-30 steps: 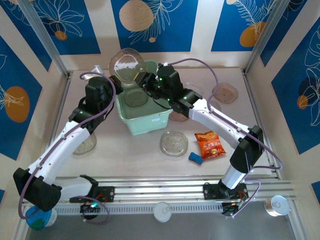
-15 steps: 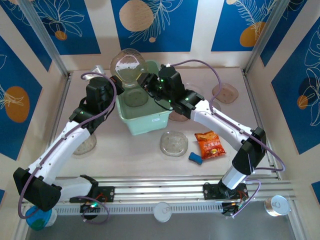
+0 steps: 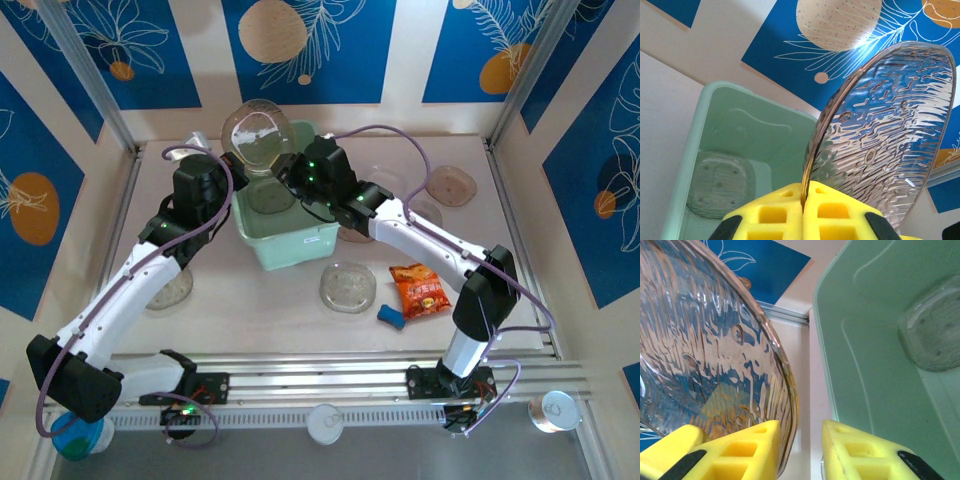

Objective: Place the plates into the plastic bin on the countertop

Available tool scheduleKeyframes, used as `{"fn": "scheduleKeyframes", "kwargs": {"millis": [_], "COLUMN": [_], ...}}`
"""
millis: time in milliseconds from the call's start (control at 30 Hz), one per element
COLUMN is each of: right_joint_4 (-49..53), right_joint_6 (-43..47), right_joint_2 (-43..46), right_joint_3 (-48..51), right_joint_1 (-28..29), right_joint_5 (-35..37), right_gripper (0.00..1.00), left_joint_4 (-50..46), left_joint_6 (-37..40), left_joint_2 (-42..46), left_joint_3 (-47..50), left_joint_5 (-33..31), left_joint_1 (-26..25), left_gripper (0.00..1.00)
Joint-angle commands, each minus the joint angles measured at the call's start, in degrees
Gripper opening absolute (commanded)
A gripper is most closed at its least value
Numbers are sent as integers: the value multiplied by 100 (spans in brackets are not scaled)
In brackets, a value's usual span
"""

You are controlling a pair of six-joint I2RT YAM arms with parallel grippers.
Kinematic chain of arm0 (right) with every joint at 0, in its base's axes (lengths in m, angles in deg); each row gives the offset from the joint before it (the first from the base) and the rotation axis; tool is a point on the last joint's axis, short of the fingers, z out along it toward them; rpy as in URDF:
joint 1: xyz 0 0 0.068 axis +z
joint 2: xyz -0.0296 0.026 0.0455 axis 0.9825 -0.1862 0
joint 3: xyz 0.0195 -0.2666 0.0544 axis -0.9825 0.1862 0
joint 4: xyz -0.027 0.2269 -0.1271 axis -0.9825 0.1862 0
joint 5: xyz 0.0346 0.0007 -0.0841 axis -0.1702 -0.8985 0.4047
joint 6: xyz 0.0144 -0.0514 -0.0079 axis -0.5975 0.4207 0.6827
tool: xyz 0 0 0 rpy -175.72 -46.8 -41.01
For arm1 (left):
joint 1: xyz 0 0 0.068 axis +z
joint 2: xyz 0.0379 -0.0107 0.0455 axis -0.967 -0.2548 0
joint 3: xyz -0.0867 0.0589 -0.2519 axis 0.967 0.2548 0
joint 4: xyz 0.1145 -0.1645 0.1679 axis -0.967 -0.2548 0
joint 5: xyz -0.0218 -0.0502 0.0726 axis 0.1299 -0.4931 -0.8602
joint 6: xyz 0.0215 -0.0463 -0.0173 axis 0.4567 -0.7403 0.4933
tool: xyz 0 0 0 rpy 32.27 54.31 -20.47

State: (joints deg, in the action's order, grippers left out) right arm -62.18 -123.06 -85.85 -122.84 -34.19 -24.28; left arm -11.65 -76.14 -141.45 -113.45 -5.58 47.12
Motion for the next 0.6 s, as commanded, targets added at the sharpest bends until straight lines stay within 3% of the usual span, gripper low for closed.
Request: {"fn": "scheduleKeyframes", "kwargs": {"millis": [0, 400, 567], "right_joint_4": [-121, -197, -136], "right_joint_6": [-39, -188, -269], "right_joint_2": [-84, -181, -227], "right_joint_3": [-233, -281, -334], "right_joint_1": [36, 119, 115], "right_joint_5": [281, 331, 410], "right_gripper": [27, 10, 4], "left_joint_4": [167, 51, -253], "left_joint_6": [-109, -71, 129], "left_joint_2": [84, 92, 76], "left_joint_3": [-57, -81, -244], "left_joint_5": [-48, -59, -72], "left_joint_1": [-97, -97, -89], "left_gripper": [0, 0, 31]}}
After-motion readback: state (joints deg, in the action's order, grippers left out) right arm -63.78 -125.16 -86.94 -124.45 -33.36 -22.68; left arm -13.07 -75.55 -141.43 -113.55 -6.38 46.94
